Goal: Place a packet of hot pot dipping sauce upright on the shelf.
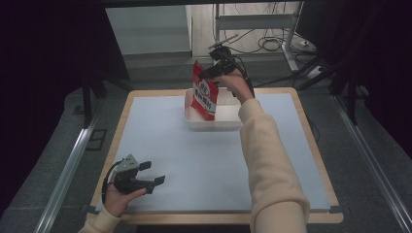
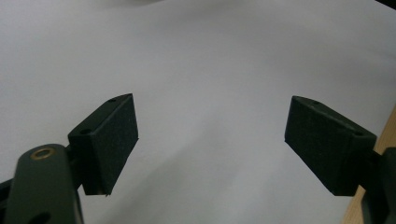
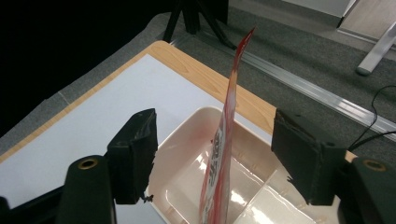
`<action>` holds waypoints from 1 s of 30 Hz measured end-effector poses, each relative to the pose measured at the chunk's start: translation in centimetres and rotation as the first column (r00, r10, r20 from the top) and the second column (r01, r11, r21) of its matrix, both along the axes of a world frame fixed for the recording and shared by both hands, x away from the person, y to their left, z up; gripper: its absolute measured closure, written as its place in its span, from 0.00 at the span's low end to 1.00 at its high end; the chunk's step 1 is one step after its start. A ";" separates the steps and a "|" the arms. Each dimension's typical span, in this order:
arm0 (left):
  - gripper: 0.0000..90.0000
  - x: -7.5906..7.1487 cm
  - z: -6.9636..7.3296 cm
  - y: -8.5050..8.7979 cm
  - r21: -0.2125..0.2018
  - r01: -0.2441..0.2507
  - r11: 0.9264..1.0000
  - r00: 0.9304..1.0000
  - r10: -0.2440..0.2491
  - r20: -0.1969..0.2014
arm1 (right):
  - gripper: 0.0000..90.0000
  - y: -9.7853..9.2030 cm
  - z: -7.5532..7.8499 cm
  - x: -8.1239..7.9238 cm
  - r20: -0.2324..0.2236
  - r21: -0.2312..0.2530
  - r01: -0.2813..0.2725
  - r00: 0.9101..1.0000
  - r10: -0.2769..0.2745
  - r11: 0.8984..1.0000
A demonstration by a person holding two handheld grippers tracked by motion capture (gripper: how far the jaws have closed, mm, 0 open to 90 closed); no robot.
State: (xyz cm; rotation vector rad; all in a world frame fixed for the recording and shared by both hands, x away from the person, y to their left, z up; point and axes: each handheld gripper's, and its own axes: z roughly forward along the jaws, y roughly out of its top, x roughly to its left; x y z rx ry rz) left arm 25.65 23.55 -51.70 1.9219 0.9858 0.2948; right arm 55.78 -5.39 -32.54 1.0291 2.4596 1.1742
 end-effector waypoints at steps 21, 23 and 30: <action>0.19 0.0 -0.1 -0.1 0.015 0.001 1.000 1.000 -0.001 -0.004 | 0.31 -5.7 -0.7 -8.2 0.064 0.134 -0.084 0.995 0.076 0.987; 0.19 0.0 -0.1 -0.1 0.013 -0.004 1.000 1.000 0.004 -0.005 | 0.31 -6.6 -1.1 -9.3 0.074 0.145 -0.093 0.994 0.083 0.985; 0.19 -0.1 -0.2 -0.2 0.008 -0.009 1.000 1.000 0.009 0.000 | 0.31 -10.0 -3.0 -13.9 0.115 0.161 -0.102 0.990 0.084 0.982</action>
